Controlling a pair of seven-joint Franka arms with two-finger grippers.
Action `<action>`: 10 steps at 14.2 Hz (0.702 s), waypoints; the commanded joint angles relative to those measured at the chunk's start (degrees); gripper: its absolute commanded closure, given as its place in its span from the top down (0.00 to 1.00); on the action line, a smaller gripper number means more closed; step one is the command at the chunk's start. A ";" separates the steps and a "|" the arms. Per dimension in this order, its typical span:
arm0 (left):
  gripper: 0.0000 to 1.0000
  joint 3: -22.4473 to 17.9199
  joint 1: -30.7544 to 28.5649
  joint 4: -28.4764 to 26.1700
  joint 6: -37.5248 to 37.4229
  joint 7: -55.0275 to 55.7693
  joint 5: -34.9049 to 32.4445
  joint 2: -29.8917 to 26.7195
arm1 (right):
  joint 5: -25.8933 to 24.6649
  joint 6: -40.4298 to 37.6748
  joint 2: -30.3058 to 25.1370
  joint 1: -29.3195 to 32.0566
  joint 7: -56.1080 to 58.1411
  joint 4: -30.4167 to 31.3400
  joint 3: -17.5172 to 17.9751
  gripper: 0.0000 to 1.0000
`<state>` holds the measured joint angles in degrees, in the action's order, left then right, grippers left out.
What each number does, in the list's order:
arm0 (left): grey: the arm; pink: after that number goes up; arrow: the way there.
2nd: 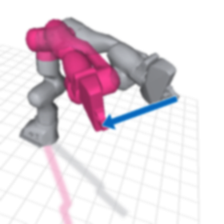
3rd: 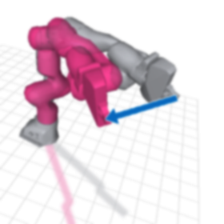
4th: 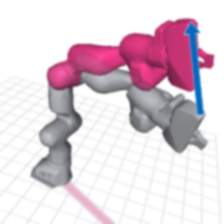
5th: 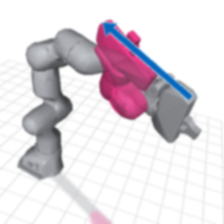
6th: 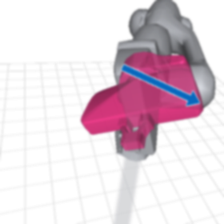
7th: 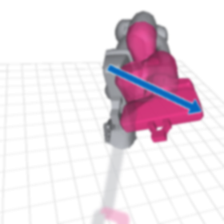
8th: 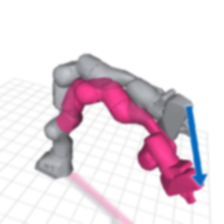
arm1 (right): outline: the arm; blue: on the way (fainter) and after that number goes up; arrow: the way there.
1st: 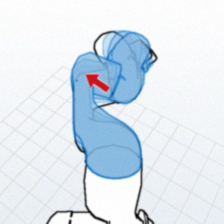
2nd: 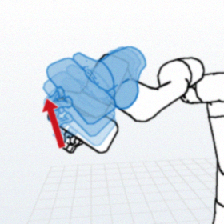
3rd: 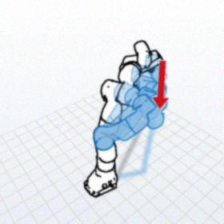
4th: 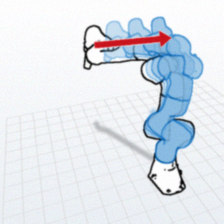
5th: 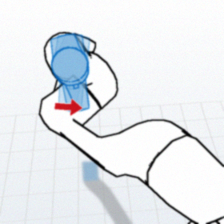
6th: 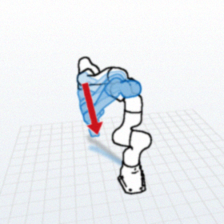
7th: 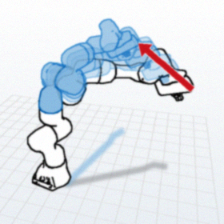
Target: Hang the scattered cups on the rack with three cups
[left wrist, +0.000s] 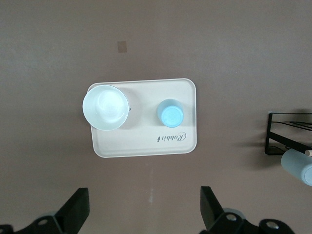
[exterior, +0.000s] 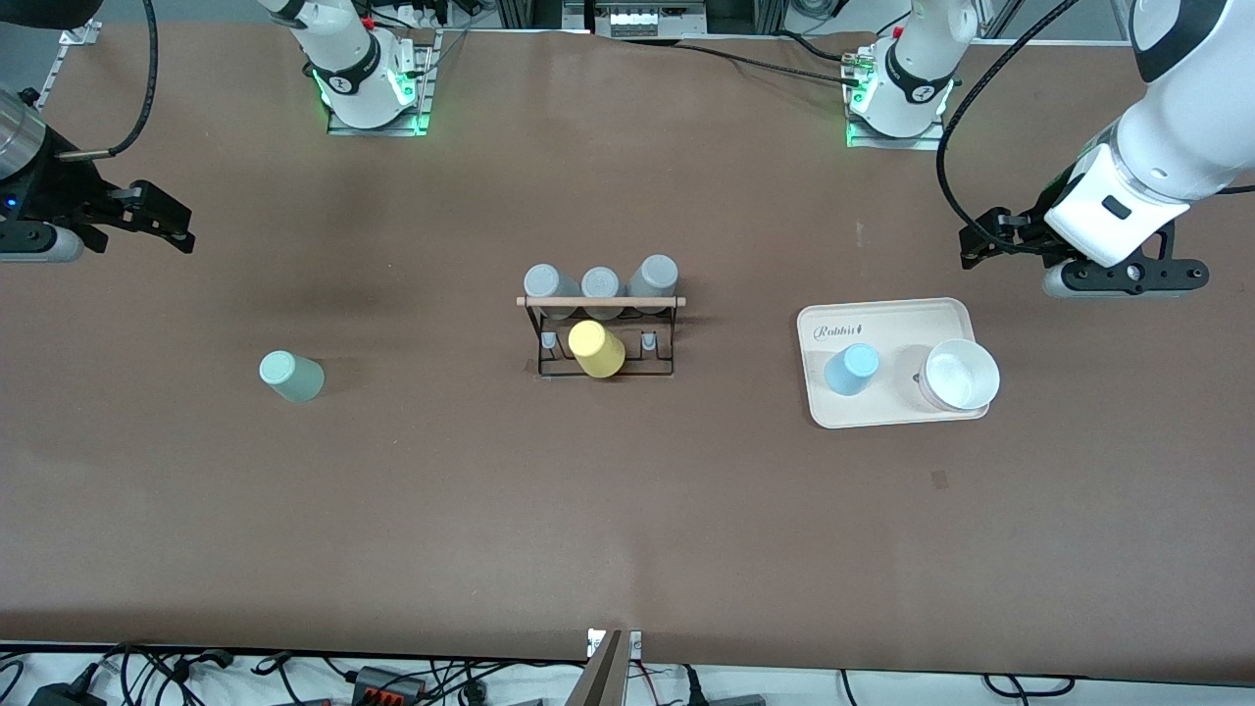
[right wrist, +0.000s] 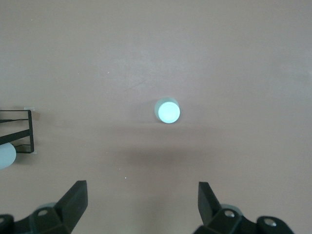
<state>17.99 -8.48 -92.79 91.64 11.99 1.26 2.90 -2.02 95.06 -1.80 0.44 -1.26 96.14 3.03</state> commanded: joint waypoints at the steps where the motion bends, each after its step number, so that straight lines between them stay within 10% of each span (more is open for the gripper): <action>1: 1.00 -0.33 -0.13 0.59 0.38 -1.35 1.02 -0.09 | -0.44 -2.07 0.83 -0.61 -0.39 -1.84 -0.04 1.00; 10: 1.00 -0.41 -0.13 0.68 1.69 -1.09 1.11 4.29 | -0.79 -2.25 1.80 -0.35 -0.40 -3.51 -0.13 1.00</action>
<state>17.95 -8.50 -92.86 92.26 11.99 1.27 4.02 -2.50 94.38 -0.51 0.21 -1.28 94.33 2.93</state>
